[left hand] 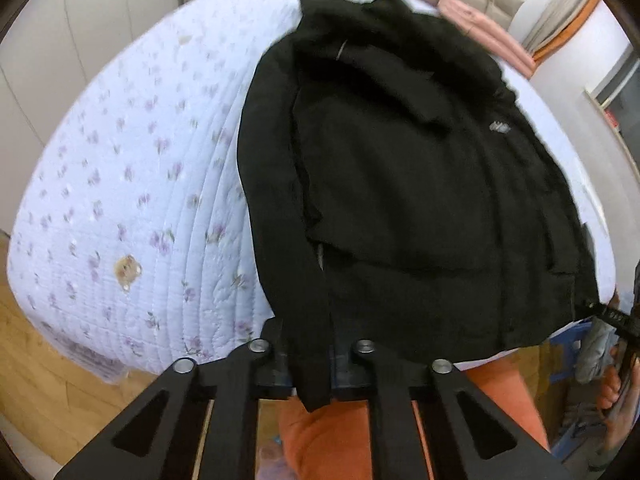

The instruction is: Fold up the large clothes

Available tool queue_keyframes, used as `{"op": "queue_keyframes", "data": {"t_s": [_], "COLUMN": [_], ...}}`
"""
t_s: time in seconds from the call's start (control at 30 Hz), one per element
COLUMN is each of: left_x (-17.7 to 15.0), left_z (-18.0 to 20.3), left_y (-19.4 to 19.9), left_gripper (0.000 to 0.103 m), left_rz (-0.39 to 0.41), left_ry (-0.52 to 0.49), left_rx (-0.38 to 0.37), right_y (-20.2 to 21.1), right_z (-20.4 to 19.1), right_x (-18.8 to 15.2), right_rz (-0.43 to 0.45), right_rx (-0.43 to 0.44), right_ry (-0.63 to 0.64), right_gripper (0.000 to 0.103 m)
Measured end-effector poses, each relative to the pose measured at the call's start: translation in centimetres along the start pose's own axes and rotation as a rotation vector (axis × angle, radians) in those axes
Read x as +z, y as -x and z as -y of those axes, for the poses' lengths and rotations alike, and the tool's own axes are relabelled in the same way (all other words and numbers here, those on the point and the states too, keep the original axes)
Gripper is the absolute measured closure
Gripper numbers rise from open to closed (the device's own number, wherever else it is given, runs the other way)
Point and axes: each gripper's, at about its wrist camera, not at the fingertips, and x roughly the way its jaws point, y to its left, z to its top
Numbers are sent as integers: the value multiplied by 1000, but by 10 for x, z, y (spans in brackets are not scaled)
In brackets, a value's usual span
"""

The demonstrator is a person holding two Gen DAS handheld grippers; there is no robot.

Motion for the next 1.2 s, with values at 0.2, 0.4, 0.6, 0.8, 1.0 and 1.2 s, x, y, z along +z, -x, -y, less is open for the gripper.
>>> {"op": "queue_keyframes", "data": {"t_s": [0.2,0.4,0.6,0.8,1.0,1.2], "left_x": [15,26,17,23,38,67], "left_z": [10,6,3,-5,-11,-5], "left_y": [47,63,38,-7,-49,-51], "left_gripper": [94,94,94,94,95,95], "left_rz": [100,116,76,14,-28,-199], "left_ry": [5,30,5,-27,-40,-1], "left_rx": [-1,-3,47,59,-7,17], "right_y": [32,52,29,-11,-32,-44], "right_z": [-13,-8,-6,-2,-21,-36], "right_x": [5,10,10,16,25,61], "right_rz": [60,94,50,-9,-11,-240], "right_rx": [8,43,26,-23,-94,-170], "right_ry": [30,5,17,49,201,181], "right_gripper": [91,91,91,91,90,90]}}
